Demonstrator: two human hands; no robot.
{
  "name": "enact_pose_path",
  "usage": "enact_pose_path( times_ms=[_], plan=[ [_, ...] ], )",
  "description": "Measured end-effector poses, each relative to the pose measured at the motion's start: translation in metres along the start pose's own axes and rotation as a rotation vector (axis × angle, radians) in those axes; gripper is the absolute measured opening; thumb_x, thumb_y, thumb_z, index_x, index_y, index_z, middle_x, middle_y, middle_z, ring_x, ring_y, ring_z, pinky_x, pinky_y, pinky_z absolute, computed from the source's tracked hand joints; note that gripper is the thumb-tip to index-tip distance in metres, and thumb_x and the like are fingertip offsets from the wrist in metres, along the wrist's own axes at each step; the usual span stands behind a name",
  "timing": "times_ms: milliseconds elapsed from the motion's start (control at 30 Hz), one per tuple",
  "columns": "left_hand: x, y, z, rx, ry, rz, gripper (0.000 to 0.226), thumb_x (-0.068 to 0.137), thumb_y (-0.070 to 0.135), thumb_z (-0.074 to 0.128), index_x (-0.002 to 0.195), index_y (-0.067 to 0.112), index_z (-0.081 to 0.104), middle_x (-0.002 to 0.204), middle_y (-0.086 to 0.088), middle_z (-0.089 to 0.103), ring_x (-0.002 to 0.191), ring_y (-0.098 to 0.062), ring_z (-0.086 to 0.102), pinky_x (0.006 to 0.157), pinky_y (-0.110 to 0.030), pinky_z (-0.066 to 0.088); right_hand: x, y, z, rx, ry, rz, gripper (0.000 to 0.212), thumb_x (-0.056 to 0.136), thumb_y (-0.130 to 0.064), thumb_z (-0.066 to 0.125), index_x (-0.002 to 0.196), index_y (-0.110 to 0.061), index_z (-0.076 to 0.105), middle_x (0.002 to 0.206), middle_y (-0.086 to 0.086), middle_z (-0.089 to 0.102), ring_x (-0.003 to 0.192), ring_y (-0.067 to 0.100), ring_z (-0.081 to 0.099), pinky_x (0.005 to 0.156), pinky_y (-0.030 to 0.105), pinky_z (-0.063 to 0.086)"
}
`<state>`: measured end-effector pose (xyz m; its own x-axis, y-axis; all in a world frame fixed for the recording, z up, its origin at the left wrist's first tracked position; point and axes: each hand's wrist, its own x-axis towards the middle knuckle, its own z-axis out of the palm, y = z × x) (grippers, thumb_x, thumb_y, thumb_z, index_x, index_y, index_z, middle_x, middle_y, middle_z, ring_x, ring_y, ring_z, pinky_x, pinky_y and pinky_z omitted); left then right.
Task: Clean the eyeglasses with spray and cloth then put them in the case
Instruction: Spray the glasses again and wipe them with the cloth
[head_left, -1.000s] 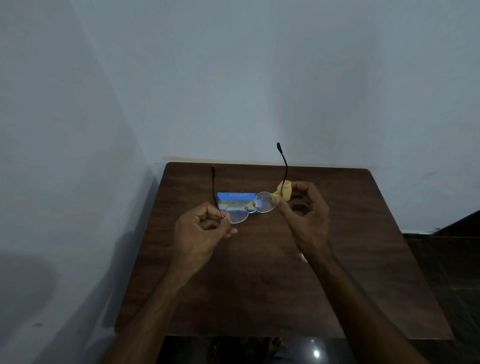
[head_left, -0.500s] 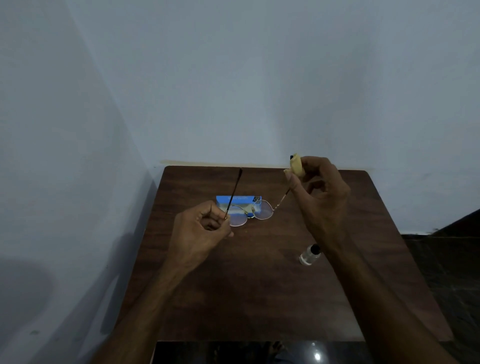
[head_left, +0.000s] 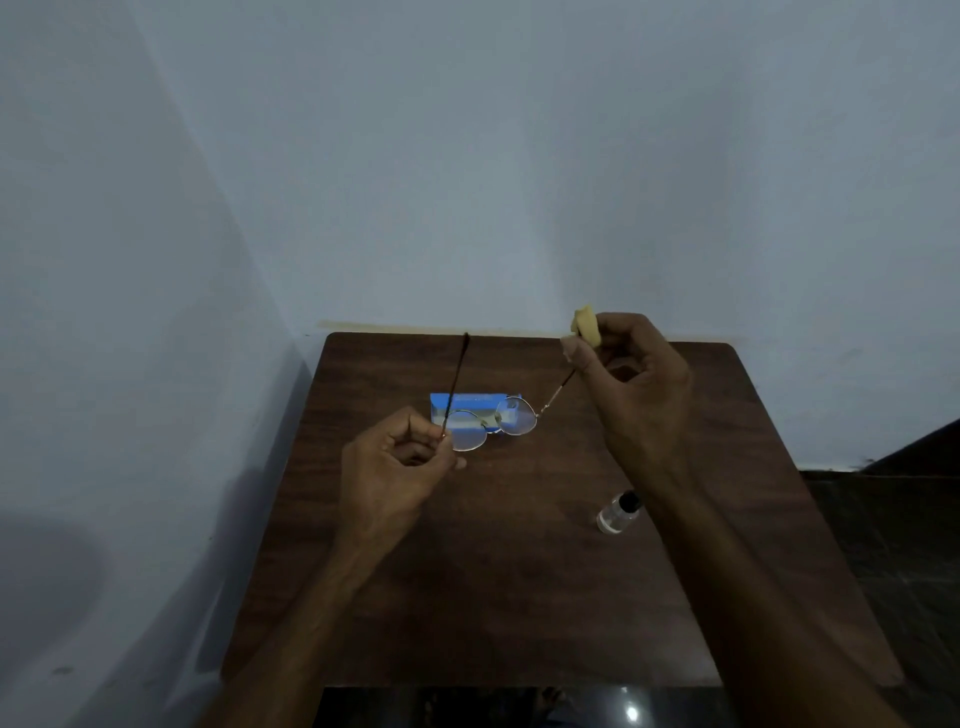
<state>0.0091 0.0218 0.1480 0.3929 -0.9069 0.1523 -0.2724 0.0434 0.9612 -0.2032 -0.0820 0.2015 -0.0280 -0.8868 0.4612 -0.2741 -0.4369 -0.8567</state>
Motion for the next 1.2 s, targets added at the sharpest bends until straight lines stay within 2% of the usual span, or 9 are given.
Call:
enact_pose_path(
  times_ms=[100, 167, 333, 433, 633, 767, 933, 1100, 1200],
  plan=[
    [-0.002, -0.003, 0.002, -0.082, 0.015, -0.041, 0.012, 0.089, -0.006, 0.077, 0.085, 0.003, 0.07, 0.078, -0.01, 0.079, 0.073, -0.024, 0.081, 0.07, -0.041, 0.067, -0.012, 0.007, 0.005, 0.057, -0.025, 0.075, 0.02, 0.092, -0.021, 0.082, 0.109, -0.016, 0.074, 0.093, 0.001, 0.076, 0.08, 0.03, 0.07, 0.073, 0.048, 0.06],
    [-0.003, -0.003, 0.004, -0.117, 0.012, -0.055, 0.009, 0.09, -0.005, 0.075, 0.087, 0.001, 0.069, 0.08, -0.01, 0.079, 0.074, -0.025, 0.081, 0.069, -0.038, 0.067, -0.022, 0.014, 0.01, 0.102, -0.032, 0.118, 0.02, 0.091, -0.019, 0.082, 0.109, -0.016, 0.075, 0.094, 0.001, 0.077, 0.082, 0.032, 0.071, 0.072, 0.045, 0.061],
    [-0.002, -0.001, 0.01, -0.208, 0.035, -0.117, 0.005, 0.091, 0.0, 0.074, 0.092, 0.0, 0.069, 0.085, -0.011, 0.08, 0.076, -0.027, 0.081, 0.064, -0.03, 0.065, -0.046, 0.035, 0.021, 0.135, -0.033, 0.229, 0.021, 0.09, -0.014, 0.082, 0.11, -0.016, 0.075, 0.1, -0.003, 0.079, 0.092, 0.019, 0.074, 0.078, 0.032, 0.059],
    [-0.001, -0.003, 0.01, -0.245, 0.047, -0.155, 0.007, 0.092, -0.001, 0.074, 0.095, -0.005, 0.069, 0.084, -0.015, 0.08, 0.075, -0.029, 0.081, 0.062, -0.029, 0.065, -0.055, 0.045, 0.025, 0.142, -0.026, 0.274, 0.022, 0.089, -0.015, 0.083, 0.11, -0.015, 0.075, 0.105, -0.002, 0.079, 0.096, 0.021, 0.075, 0.082, 0.043, 0.062],
    [0.0, -0.005, 0.007, -0.174, -0.028, -0.156, 0.004, 0.091, -0.003, 0.074, 0.093, -0.001, 0.07, 0.083, -0.012, 0.079, 0.073, -0.026, 0.08, 0.061, -0.025, 0.063, -0.051, 0.041, 0.023, 0.088, -0.021, 0.206, 0.022, 0.09, -0.012, 0.082, 0.11, -0.015, 0.075, 0.103, -0.003, 0.079, 0.09, 0.022, 0.073, 0.079, 0.05, 0.061],
    [0.003, -0.004, 0.003, -0.137, -0.079, -0.131, 0.008, 0.09, -0.007, 0.075, 0.088, 0.0, 0.07, 0.079, -0.015, 0.078, 0.071, -0.028, 0.08, 0.063, -0.029, 0.064, -0.038, 0.036, 0.017, 0.047, 0.0, 0.116, 0.023, 0.09, -0.018, 0.083, 0.111, -0.019, 0.074, 0.102, -0.003, 0.077, 0.086, 0.028, 0.071, 0.074, 0.055, 0.058],
    [0.006, -0.006, -0.005, -0.04, -0.13, -0.09, 0.012, 0.087, -0.004, 0.079, 0.087, 0.003, 0.07, 0.077, -0.013, 0.077, 0.07, -0.023, 0.08, 0.064, -0.031, 0.065, -0.015, 0.023, 0.008, -0.088, 0.029, -0.027, 0.023, 0.091, -0.025, 0.083, 0.11, -0.018, 0.073, 0.093, 0.002, 0.073, 0.075, 0.025, 0.065, 0.067, 0.047, 0.055],
    [0.007, -0.009, -0.011, 0.0, -0.14, -0.063, 0.013, 0.087, -0.001, 0.08, 0.087, 0.006, 0.069, 0.078, -0.009, 0.078, 0.072, -0.022, 0.08, 0.069, -0.039, 0.066, -0.002, 0.004, 0.003, -0.054, -0.007, -0.049, 0.019, 0.09, -0.018, 0.083, 0.107, -0.014, 0.073, 0.088, 0.001, 0.074, 0.072, 0.025, 0.066, 0.067, 0.035, 0.056],
    [0.004, -0.011, -0.009, -0.033, -0.079, -0.05, 0.013, 0.089, 0.0, 0.077, 0.087, 0.009, 0.069, 0.079, -0.008, 0.078, 0.073, -0.022, 0.08, 0.069, -0.038, 0.065, -0.001, 0.003, 0.003, 0.003, -0.016, -0.01, 0.017, 0.091, -0.02, 0.083, 0.105, -0.015, 0.074, 0.089, 0.002, 0.076, 0.078, 0.027, 0.071, 0.072, 0.043, 0.06]
  ],
)
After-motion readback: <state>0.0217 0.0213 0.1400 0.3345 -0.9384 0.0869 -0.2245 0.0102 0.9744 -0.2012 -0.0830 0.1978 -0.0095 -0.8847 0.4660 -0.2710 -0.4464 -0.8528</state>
